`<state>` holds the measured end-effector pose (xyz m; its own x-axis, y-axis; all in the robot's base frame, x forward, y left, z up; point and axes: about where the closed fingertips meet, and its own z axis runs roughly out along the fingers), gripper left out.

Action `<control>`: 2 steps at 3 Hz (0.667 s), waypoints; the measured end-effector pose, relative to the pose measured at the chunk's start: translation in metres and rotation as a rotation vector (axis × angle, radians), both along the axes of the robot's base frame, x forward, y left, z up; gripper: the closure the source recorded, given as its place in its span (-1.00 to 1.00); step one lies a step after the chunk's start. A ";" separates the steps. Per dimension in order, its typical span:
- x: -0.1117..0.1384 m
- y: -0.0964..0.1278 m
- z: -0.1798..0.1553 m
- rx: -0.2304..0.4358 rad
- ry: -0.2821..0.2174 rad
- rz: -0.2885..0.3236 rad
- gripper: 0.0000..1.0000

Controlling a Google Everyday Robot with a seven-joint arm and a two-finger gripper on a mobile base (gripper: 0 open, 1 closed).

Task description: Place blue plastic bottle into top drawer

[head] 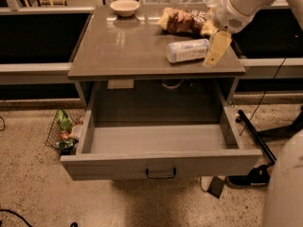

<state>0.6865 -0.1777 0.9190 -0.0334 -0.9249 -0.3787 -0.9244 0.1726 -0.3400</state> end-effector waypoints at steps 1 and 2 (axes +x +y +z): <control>0.032 0.011 -0.012 0.002 -0.033 0.043 -1.00; 0.056 0.024 -0.023 0.030 -0.040 0.084 -1.00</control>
Offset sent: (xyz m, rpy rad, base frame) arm 0.0934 0.0306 -0.0230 0.0656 -0.0530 0.1303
